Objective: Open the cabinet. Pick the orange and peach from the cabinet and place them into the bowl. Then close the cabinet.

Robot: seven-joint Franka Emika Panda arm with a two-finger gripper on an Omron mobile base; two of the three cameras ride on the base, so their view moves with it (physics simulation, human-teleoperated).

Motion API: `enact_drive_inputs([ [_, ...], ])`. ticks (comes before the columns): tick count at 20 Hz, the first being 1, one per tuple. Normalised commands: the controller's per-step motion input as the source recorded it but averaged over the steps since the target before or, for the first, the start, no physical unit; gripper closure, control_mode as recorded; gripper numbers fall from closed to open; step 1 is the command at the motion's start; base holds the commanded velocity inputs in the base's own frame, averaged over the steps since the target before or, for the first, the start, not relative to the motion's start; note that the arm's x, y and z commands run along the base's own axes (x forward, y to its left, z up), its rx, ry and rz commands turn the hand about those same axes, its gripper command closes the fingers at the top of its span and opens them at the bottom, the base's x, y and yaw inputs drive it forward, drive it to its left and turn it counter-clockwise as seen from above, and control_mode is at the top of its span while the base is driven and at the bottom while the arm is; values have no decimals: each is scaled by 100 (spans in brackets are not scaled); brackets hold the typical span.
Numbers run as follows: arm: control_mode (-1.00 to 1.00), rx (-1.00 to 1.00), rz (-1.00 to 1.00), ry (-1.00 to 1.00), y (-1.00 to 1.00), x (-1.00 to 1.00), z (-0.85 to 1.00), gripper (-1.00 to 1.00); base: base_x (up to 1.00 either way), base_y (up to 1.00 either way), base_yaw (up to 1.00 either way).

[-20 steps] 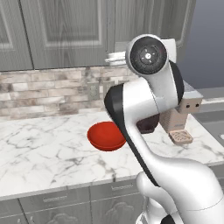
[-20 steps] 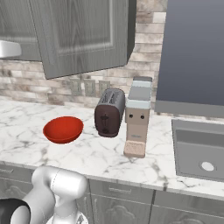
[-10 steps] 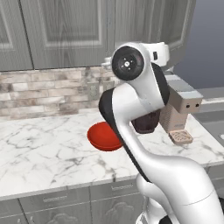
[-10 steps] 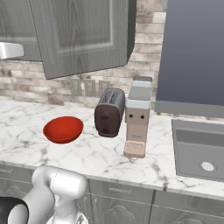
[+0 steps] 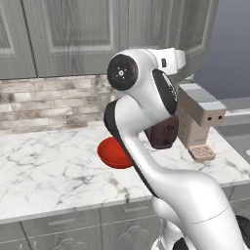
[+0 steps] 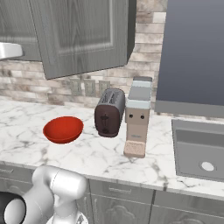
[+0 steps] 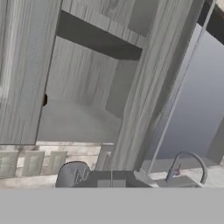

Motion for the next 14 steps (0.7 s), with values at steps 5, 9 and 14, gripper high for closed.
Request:
enact_drive_inputs([
  [5, -100, -3, -11, 0, 0, 9, 0, 100, 0, 0, 0],
  [9, -100, -1, -10, 0, 0, 7, 0, 100, 0, 0, 0],
  [14, -100, -1, -10, 0, -3, 9, 0, 100, 0, 0, 0],
])
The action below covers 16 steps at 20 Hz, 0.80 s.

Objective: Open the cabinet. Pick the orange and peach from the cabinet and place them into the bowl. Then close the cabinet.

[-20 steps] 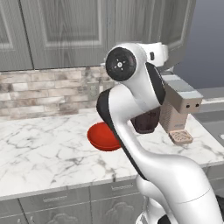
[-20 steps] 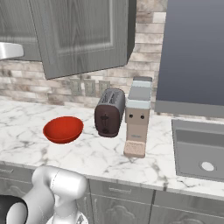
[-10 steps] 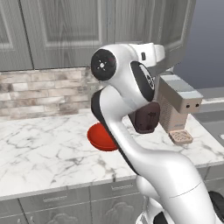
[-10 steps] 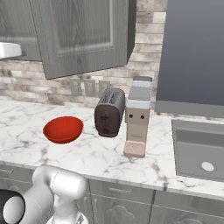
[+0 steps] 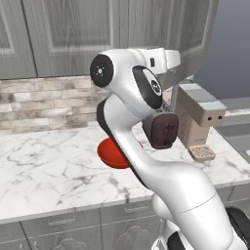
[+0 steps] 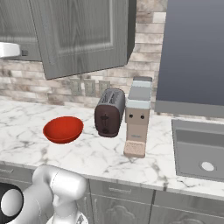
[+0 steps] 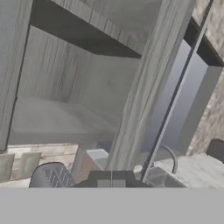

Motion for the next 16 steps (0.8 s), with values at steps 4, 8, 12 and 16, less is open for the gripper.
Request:
enact_drive_inputs([
  [4, -100, 0, -9, 0, -7, 10, 0, 100, 0, 0, 0],
  [8, -100, 0, -9, 0, -17, 4, 0, 100, 0, 0, 0],
  [12, -100, 0, -8, 0, -18, 7, 0, 100, 0, 0, 0],
  [16, -100, 0, -6, 0, -12, 10, -3, 100, 0, 0, 0],
])
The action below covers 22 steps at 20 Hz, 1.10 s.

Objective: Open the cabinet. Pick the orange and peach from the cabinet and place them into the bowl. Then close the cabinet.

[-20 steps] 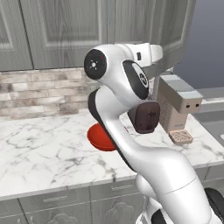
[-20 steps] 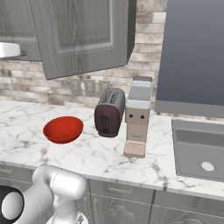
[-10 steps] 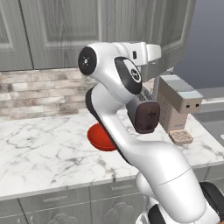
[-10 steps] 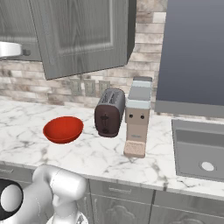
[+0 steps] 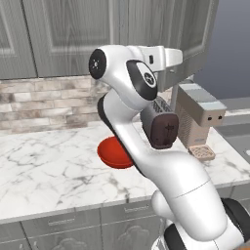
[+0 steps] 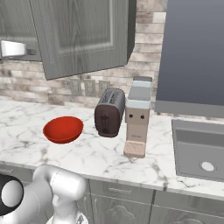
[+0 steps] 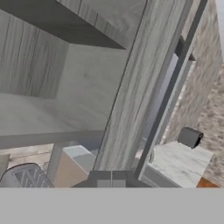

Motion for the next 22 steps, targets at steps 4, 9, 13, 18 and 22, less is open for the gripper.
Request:
enact_drive_inputs([
  [4, -100, -1, -5, 0, -13, 7, -3, 100, 0, 0, 0],
  [9, -100, -1, -6, 0, -13, 2, 0, 100, 0, 0, 0],
  [13, -100, -1, -5, 0, -11, 3, 0, 100, 0, 0, 0],
  [18, -100, -2, -5, 0, -13, 2, -2, 100, 0, 0, 0],
  [22, -100, -3, -9, 0, -32, 0, 0, 100, 0, 0, 0],
])
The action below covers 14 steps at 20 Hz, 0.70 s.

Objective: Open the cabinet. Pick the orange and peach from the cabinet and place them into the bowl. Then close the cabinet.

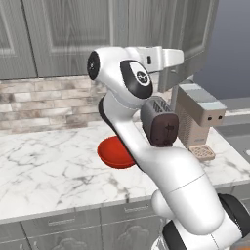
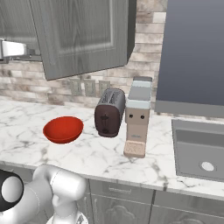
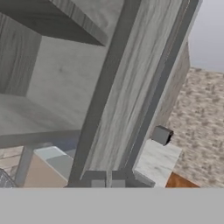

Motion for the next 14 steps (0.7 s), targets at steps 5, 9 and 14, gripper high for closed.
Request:
enact_drive_inputs([
  [5, -100, -5, -9, 0, -59, 0, 0, 100, 0, 0, 0],
  [9, -100, -4, -7, 0, -67, 0, -3, 100, 0, 0, 0],
  [14, -100, -4, -6, 0, -74, 0, -4, 100, 0, 0, 0],
])
